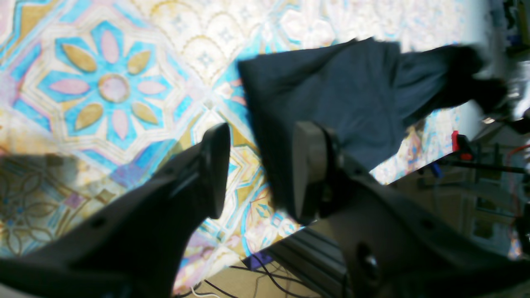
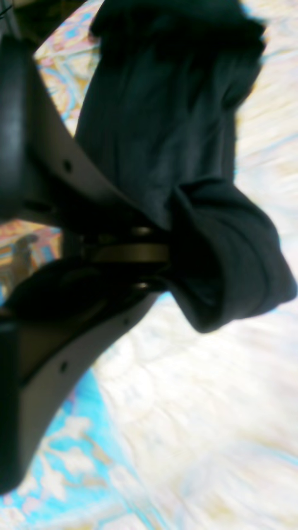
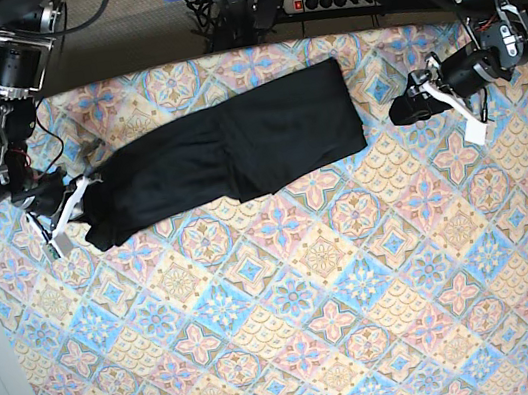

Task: Layout the t-shirt on the table in an organized manner, then fold the t-shirt properly
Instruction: 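Grasp the strip ends with both grippers and lift them, then fold the strip in half, bringing both grippers together over the middle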

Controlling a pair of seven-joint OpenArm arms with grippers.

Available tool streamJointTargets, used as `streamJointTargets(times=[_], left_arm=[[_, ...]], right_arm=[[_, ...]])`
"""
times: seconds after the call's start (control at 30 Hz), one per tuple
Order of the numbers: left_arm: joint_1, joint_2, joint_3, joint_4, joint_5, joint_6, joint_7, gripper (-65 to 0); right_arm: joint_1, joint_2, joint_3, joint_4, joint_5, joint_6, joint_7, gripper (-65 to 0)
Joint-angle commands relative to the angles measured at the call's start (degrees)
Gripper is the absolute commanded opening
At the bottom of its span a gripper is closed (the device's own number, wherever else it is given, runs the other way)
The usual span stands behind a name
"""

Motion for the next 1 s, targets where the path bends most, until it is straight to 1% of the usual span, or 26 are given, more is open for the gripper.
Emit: streamJointTargets(times=[0.0, 0.07, 0.13, 0.23, 0.33, 0.37, 0.47, 0.53, 0.63, 0.7, 0.83, 0.97], left_arm=[[-0.3, -0.1, 1.0, 0.9, 0.7, -0.2, -0.3, -46.3], [-0.4, 0.5, 2.9, 1.1, 4.4, -0.2, -0.4, -52.2], [-1.1, 2.2, 3.9, 1.1, 7.4, -0.3, -0.4, -57.9], [-1.5, 4.7, 4.6, 0.9, 12.0, -0.3, -0.4, -65.0], [-1.9, 5.8, 9.2, 0.8, 17.7, -0.3, -0.8, -64.6], [-2.0, 5.8, 11.2, 0.8, 19.2, -0.3, -2.0, -64.4], [-1.9, 5.8, 18.5, -0.8, 23.0, -0.1, -9.0, -64.7], [-2.1, 5.8, 21.5, -4.2, 24.7, -0.1, -12.8, -64.7], [-2.4, 5.8, 23.5, -8.9, 24.7, -0.1, -16.1, -64.7], [-2.5, 5.8, 24.0, -10.7, 24.7, -0.1, -17.7, -64.7], [-2.4, 7.6, 24.2, -11.7, 24.9, -0.1, -19.2, -64.7], [-2.4, 8.3, 24.4, -11.7, 24.7, -0.1, -19.3, -64.7]], right_arm=[[0.0, 0.7, 0.2, 1.3, 0.1, 0.1, -0.2, -64.9], [0.0, 0.6, 0.1, 3.3, 0.1, 0.1, -0.3, -64.9], [-0.1, 0.6, -0.8, 6.3, 0.1, 0.1, -0.4, -64.9], [-0.1, 0.3, -5.3, 11.7, 0.1, 0.1, 0.1, -64.9], [-0.1, -2.3, -8.8, 18.3, 0.1, 0.1, 0.2, -64.9], [-0.1, -3.0, -9.9, 20.1, 0.1, 0.1, 0.2, -64.9], [-0.1, -5.8, -12.5, 23.8, 0.1, 0.1, 0.2, -64.9], [-0.1, -7.5, -14.0, 25.0, 0.1, 0.1, 0.2, -64.9], [-0.1, -9.9, -16.9, 25.8, 0.1, 0.1, 0.2, -64.9], [-0.1, -10.7, -18.8, 25.9, 0.1, 0.1, 0.2, -64.9], [-0.1, -11.1, -23.3, 25.8, 0.1, 0.1, 0.3, -64.9], [0.2, -11.1, -29.0, 25.2, -0.1, 0.1, 2.8, -64.9]])
